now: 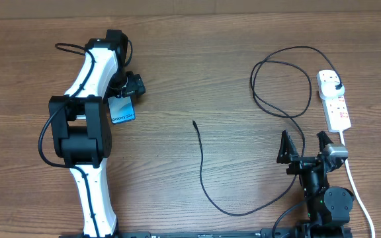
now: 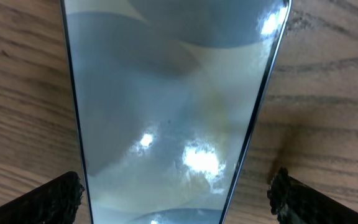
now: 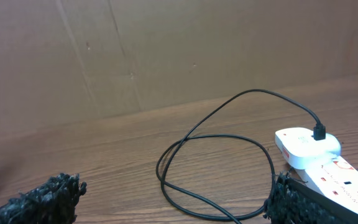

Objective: Plug charger to phone and switch on socket
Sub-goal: 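Lower the left gripper and close it on the phone's long edges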

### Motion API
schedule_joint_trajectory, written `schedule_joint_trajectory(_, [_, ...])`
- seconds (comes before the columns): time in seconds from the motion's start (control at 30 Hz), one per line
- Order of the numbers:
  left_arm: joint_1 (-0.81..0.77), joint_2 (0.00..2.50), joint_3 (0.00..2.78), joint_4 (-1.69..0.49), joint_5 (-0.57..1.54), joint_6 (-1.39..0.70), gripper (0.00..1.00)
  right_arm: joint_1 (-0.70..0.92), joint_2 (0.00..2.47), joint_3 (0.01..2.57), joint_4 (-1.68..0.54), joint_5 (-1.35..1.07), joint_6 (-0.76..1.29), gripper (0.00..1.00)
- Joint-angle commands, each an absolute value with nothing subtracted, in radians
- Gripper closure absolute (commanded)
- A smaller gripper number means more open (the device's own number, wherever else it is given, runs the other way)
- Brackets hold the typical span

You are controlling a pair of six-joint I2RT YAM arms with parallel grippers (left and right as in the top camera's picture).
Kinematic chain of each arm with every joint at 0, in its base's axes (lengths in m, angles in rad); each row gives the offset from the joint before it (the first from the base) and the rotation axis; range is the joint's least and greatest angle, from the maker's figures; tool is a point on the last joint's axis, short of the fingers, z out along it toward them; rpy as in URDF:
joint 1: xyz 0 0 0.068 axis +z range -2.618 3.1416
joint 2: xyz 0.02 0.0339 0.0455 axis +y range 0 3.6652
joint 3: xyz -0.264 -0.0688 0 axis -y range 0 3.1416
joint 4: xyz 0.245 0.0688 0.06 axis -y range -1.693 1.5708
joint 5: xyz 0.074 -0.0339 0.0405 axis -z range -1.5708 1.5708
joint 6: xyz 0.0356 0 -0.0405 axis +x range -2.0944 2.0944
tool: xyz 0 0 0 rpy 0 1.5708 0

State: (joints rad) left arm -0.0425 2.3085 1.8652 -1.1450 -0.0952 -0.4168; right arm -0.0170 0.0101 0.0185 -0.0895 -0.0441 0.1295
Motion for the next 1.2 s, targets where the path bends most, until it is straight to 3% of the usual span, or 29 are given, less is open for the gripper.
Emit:
schedule_joint_trajectory(0.0, [-0.018, 2.319, 1.884, -1.133, -0.111, -0.422, 0.00, -0.010, 0.003, 0.008, -0.083, -0.035, 0.122, 0.00])
schedule_joint_trajectory(1.17, [0.025, 2.335, 1.823, -1.085, -0.047, -0.393, 0.00, -0.010, 0.003, 0.008, -0.083, -0.035, 0.122, 0.00])
